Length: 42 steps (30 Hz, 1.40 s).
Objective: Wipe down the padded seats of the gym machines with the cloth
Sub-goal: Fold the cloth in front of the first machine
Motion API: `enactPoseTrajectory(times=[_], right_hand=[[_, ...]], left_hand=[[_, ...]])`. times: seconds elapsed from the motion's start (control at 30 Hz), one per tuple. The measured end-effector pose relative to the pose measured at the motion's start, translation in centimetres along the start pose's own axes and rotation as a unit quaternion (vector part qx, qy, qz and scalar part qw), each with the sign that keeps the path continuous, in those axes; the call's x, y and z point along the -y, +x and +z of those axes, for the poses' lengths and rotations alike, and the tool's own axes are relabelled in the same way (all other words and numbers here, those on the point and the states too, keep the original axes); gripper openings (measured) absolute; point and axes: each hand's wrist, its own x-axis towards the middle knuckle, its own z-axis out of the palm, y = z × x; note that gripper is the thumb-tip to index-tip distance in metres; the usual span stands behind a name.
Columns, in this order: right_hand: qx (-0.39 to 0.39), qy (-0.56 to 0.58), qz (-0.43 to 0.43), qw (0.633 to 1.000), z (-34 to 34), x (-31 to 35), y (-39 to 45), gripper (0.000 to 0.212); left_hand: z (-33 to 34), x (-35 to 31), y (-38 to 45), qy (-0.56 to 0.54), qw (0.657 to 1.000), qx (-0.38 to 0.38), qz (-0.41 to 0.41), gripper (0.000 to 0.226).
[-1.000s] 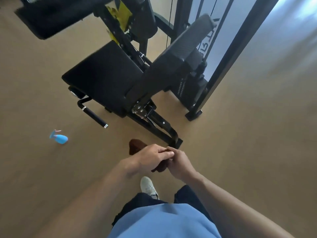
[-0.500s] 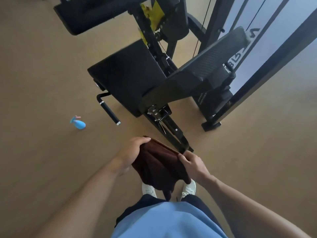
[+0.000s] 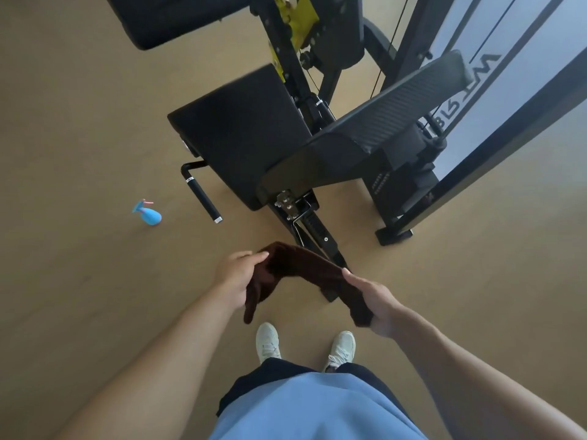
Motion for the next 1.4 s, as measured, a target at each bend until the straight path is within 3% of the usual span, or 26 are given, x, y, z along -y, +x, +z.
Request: enactPoseTrajectory(times=[0.07, 0.13, 0.2, 0.3, 0.4, 0.53, 0.73, 0.87, 0.97, 1.1, 1.2, 1.27, 1.33, 1.4], right_hand=[[0.033, 0.077, -0.006, 0.996, 0.5, 1.2, -0.8, 0.017], [0.048, 0.123, -0.029, 0.991, 1.2, 1.9, -1.4, 0.011], [0.038, 0.131, -0.054, 0.989, 1.9, 2.1, -1.6, 0.008], [0.003, 0.047, -0.100, 0.994, 3.2, 1.5, -1.1, 0.015], [-0.040, -0.020, -0.147, 0.988, 4.3, 0.4, -0.6, 0.018], [-0.026, -0.038, -0.139, 0.989, 4.6, 0.3, -0.6, 0.023], [-0.029, -0.145, -0.197, 0.969, 4.7, 0.1, -1.0, 0.061], [-0.059, -0.161, -0.205, 0.964, 4.9, 0.7, -1.4, 0.050], [-0.067, -0.177, -0.196, 0.962, 4.8, 1.1, -1.5, 0.029], [-0.090, -0.199, -0.186, 0.958, 3.8, 1.1, -2.0, 0.045], [-0.079, -0.213, -0.182, 0.957, 3.0, 1.5, -2.7, 0.048], [-0.056, -0.227, -0.182, 0.955, 2.4, 2.3, -3.2, 0.050], [-0.031, -0.236, -0.185, 0.953, 1.7, 3.3, -3.7, 0.050], [-0.010, -0.247, -0.186, 0.951, 0.8, 4.4, -4.3, 0.047]], left_hand=[[0.3, 0.8, 1.2, -0.039, 0.997, 0.017, -0.067, 0.029], [1.0, 1.2, 0.7, -0.047, 0.990, 0.039, -0.128, 0.017], [2.1, 2.0, 0.4, -0.079, 0.984, 0.052, -0.149, 0.021], [4.2, 3.2, -0.5, -0.092, 0.980, 0.087, -0.151, 0.005], [6.1, 4.3, -1.3, -0.088, 0.982, 0.114, -0.121, 0.029], [7.2, 4.3, -2.3, -0.066, 0.989, 0.107, -0.074, 0.032], [7.8, 2.9, -3.0, -0.157, 0.978, 0.107, -0.082, 0.019], [7.8, 2.4, -4.2, -0.220, 0.958, 0.156, -0.096, 0.051], [7.7, 2.4, -4.9, -0.174, 0.963, 0.194, -0.067, 0.056], [7.6, 2.4, -4.5, -0.167, 0.963, 0.205, -0.059, 0.041], [7.4, 2.8, -3.5, 0.031, 0.980, 0.194, 0.026, 0.048], [7.1, 3.1, -2.4, 0.217, 0.948, 0.190, 0.138, 0.064], [7.1, 3.3, -0.9, 0.401, 0.858, 0.208, 0.244, 0.060], [7.5, 3.6, 0.4, 0.533, 0.759, 0.256, 0.273, 0.031]])
